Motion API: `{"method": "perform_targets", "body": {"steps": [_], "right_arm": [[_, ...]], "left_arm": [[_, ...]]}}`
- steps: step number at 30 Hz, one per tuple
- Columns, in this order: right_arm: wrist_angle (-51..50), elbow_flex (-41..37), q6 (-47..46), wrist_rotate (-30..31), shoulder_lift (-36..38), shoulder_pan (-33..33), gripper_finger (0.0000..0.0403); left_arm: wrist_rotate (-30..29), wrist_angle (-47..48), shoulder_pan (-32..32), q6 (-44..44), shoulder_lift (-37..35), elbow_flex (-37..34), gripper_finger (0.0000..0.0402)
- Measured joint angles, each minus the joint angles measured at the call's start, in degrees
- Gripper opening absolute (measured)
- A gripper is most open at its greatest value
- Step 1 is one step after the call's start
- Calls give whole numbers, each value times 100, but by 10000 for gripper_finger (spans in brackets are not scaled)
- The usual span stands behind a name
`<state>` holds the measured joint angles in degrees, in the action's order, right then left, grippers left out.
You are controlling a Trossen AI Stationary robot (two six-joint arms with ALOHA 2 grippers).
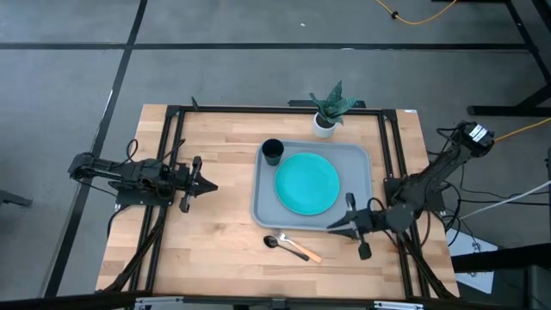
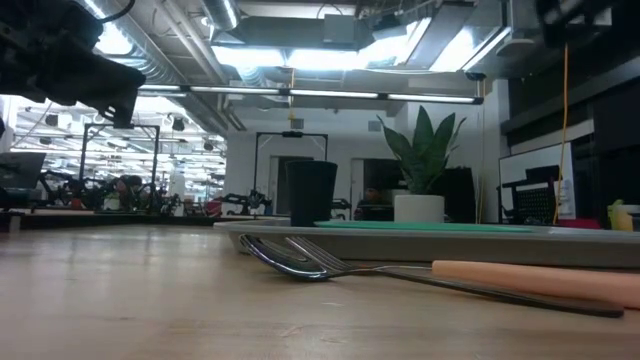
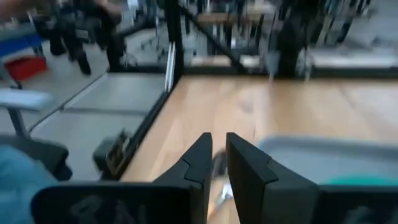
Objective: Pick and place plate/cup/fork/spoon on tray
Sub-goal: Put the orange fork on the grey tray to the right of the blue plate
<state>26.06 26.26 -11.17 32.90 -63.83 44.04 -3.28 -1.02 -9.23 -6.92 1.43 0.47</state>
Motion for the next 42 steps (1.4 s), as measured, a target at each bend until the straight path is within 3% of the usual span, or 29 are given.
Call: {"method": "perform_targets", "body": {"steps": [3,7,11,18,22,26,35,40,42], "right_arm": [[517,3,91,-218,-15,-191,53],[711,291,411,-1409,-15,-433,53],[144,682,1021,-2382,-15,-603,53],[-1309,1293,379,-1698,-183,-994,53],[-1430,1548,-271,-1839,-556,-1077,53],[-1398,1809,-605,-1727,-1083,-1076,53],[-2173,2599,-2168,-580,-2532,-1103,53],[-3133,3113,-3746,-606,-2990,-1253,53],[-3484,3329,-3968,-923,-3121,-1325,53]], "left_arm": [[0,0,0,0,0,0,20],[0,0,-2,0,0,0,20],[-13,-1,-2,0,0,0,20],[-18,-2,-2,0,0,0,20],[-18,-3,-2,0,0,0,20],[-20,-4,0,0,0,0,20],[-21,-4,-2,0,0,-2,20],[-26,-4,-2,0,-1,-2,20],[-25,-4,-1,0,-2,-2,20]]}}
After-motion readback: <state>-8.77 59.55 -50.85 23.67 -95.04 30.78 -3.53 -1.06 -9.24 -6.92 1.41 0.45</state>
